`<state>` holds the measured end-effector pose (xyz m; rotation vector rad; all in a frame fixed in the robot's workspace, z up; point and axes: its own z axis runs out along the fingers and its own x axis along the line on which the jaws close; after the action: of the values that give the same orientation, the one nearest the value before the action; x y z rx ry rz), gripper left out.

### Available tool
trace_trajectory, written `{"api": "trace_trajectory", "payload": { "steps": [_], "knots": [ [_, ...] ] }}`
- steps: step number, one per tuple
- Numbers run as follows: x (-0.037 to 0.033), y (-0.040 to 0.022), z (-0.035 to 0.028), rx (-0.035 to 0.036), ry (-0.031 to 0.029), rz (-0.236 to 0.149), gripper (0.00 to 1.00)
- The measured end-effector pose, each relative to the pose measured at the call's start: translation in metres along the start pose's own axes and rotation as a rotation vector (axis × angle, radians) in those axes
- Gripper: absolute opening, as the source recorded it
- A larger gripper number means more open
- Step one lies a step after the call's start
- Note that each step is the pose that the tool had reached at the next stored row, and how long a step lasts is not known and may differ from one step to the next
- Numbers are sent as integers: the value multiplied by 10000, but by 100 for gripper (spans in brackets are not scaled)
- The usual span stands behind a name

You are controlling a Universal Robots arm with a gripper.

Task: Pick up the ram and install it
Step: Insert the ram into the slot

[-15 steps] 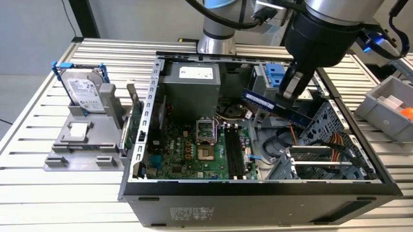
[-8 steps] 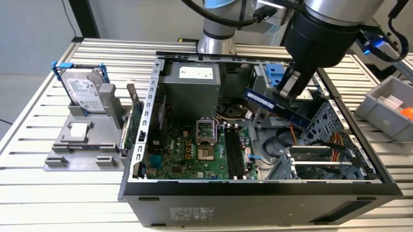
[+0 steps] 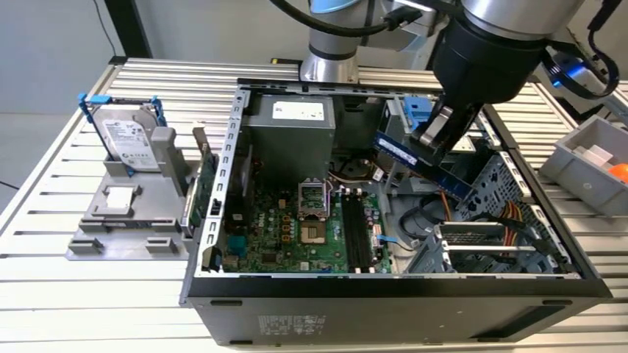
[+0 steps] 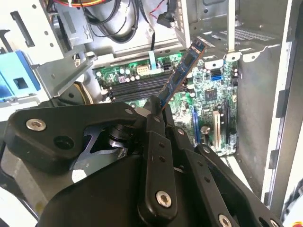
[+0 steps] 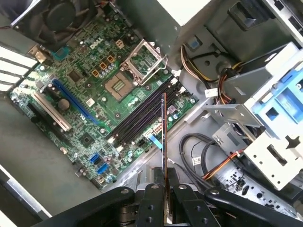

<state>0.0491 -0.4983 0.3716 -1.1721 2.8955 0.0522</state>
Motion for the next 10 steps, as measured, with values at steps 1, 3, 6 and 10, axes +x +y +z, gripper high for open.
{"api": "trace_trajectory", "payload": {
  "steps": [1,3,6,10],
  "knots": [
    [0,0,1,3,-3,124,0],
    [0,0,2,10,-9,370,0],
    [0,0,5,21,-18,725,0],
    [0,0,8,34,-30,1197,0]
  ]
}}
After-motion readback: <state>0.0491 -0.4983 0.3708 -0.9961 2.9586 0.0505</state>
